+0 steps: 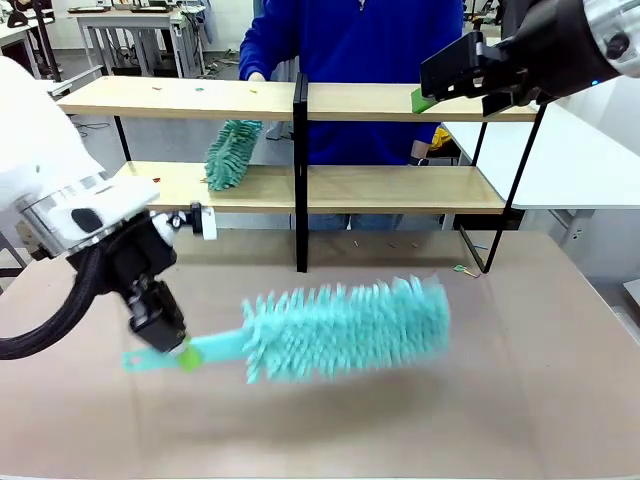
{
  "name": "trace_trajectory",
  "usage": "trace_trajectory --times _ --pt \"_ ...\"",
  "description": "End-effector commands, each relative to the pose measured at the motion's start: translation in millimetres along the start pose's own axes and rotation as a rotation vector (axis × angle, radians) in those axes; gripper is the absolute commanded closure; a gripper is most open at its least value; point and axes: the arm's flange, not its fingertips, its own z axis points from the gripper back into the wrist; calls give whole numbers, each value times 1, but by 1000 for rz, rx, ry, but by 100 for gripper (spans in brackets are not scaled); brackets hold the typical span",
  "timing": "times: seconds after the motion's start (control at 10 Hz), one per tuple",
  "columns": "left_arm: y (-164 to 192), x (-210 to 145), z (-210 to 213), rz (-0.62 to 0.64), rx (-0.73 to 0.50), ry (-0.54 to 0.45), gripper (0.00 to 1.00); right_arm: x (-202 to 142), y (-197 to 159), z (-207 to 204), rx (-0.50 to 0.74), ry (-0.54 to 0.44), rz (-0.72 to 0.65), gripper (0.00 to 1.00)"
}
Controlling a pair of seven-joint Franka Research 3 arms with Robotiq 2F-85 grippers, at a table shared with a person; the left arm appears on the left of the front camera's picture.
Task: Clean the shelves.
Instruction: Clean a randomly selected level of the Shelf with the Duster.
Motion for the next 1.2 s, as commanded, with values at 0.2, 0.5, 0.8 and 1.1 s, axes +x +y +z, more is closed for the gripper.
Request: trace_trajectory --times 0.2,0.5,0.8,1.1 --pt "5 -43 45 -452 -84 315 87 0 0 -1 5 -1 -3 0" --pt "-19 -149 64 -492 19 190 87 0 0 -1 5 -1 -3 0" --pt "-24 -212 84 -229 166 -162 87 0 0 -1 5 -1 -3 0" --pt "-13 -210 132 -220 125 -152 87 0 0 -1 5 -1 -3 0"
